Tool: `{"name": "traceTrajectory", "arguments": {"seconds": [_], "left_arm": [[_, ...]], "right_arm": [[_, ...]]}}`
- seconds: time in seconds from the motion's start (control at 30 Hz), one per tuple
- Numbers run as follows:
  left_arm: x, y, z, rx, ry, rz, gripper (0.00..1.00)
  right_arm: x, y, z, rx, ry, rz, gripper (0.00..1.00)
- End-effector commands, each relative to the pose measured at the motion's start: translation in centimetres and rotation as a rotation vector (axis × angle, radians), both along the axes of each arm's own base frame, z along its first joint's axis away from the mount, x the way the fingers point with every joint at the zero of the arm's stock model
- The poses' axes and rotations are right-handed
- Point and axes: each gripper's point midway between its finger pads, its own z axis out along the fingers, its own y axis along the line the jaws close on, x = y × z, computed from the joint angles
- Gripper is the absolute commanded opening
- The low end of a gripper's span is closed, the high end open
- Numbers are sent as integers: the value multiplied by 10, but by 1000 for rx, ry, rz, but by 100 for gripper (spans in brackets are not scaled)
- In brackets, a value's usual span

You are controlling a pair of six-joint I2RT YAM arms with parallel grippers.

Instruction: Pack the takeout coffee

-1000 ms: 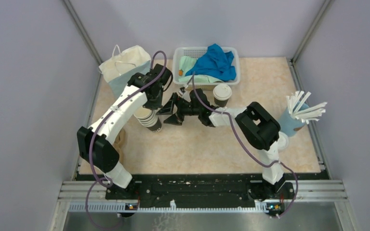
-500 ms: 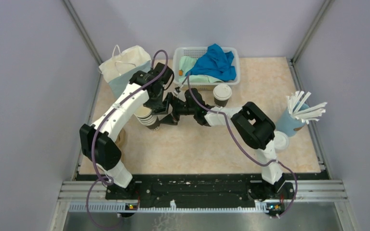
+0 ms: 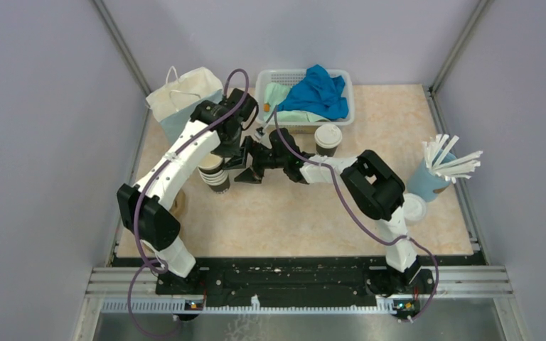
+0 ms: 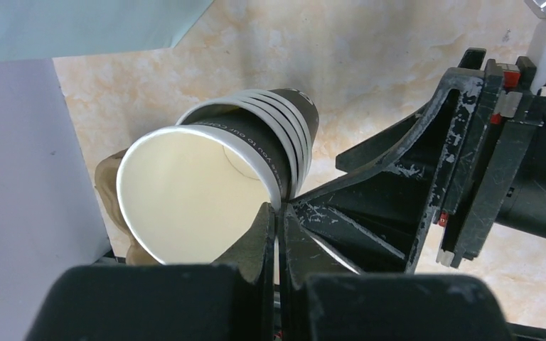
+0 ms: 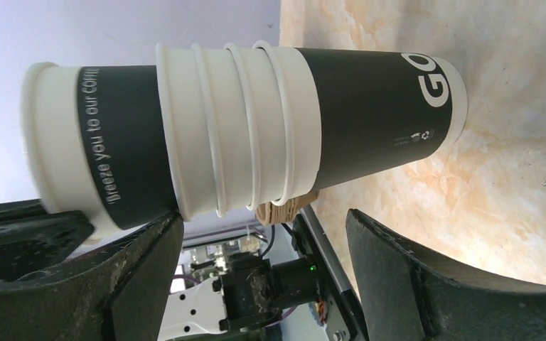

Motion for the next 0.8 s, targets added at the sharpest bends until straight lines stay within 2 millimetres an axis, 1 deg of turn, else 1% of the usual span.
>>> {"name": "traceTrajectory", "arguments": {"seconds": [0.0, 0.07, 0.13, 0.3, 0.43, 0.6, 0.63, 0.67, 0.7, 0.73, 0.77], "left_arm": [[2, 1, 25, 18, -44, 2, 0], [0, 2, 34, 25, -49, -8, 0], [-1, 2, 49, 41, -73, -17, 0], [-5, 9, 79, 61, -155, -29, 0], [-9, 15, 104, 40, -224, -34, 0], [-16, 33, 127, 88, -290, -43, 0], [-18, 36, 135, 80, -315, -36, 0], [-19, 33, 142, 53, -340, -51, 0], [-18, 26, 151, 7, -369, -79, 0], [-18, 18, 158, -42, -388, -110, 0], [-17, 6, 163, -100, -400, -154, 0]], "right_arm": [[6, 7, -6, -30, -27, -18, 84], [6, 6, -6, -35, -26, -19, 84], [6, 5, -6, -46, -30, -20, 84], [5, 5, -4, -54, -41, -9, 86], [4, 5, 7, -42, -52, 0, 87], [2, 5, 15, -47, -57, 19, 89], [1, 3, 18, -48, -59, 22, 89], [0, -2, 24, -52, -70, 26, 89], [1, -10, 28, -75, -90, 25, 89], [3, -23, 34, -104, -125, 22, 89], [5, -40, 51, -127, -184, 11, 90]]}}
